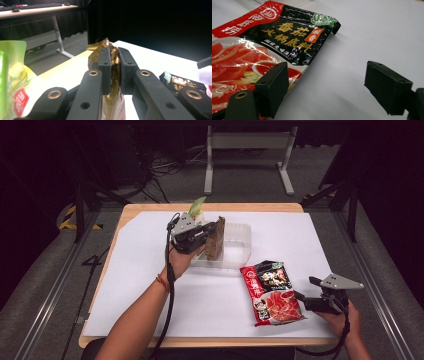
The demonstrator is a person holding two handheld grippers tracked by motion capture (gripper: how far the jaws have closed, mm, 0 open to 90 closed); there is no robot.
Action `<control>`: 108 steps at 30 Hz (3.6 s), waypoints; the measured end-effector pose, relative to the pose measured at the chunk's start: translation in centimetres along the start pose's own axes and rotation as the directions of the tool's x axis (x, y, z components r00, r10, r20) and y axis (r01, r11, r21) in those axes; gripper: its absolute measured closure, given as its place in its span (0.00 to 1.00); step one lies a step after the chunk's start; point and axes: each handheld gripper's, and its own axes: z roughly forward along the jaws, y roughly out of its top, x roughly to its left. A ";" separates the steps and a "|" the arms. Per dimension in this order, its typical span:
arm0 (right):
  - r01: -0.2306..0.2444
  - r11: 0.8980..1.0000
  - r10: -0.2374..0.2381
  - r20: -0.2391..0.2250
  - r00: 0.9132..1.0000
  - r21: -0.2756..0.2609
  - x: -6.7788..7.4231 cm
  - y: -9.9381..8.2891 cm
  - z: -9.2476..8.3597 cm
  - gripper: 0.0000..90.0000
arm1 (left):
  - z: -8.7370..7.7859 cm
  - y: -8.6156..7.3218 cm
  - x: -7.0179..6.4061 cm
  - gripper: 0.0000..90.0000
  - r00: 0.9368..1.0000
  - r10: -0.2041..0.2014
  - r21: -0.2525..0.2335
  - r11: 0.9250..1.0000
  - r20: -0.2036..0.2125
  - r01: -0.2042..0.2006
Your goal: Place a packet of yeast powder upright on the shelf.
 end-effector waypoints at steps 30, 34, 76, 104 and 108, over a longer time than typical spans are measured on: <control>0.000 1.000 0.000 -0.019 1.000 0.001 0.3 0.2 -0.2 0.26 | -4.1 -0.9 -1.6 0.47 0.973 0.181 0.170 0.964 0.142 -0.204; -0.004 1.000 0.003 -0.046 0.999 -0.015 0.5 0.5 -0.4 0.26 | -5.3 -1.7 -2.1 0.39 0.965 0.213 0.210 0.947 0.152 -0.242; 0.077 0.982 -0.038 -0.224 0.974 0.170 1.0 0.3 -0.7 1.00 | -13.2 -11.1 -2.7 0.33 0.978 0.089 0.365 0.918 0.188 -0.154; 0.193 0.971 -0.097 -0.505 0.858 0.141 4.7 0.9 0.9 1.00 | -12.6 -11.5 -2.8 0.32 0.976 0.050 0.382 0.915 0.210 -0.129; 0.200 0.970 -0.104 -0.503 0.858 0.140 5.0 1.0 1.0 1.00 | -12.6 -11.5 -2.8 0.32 0.976 0.046 0.381 0.916 0.213 -0.126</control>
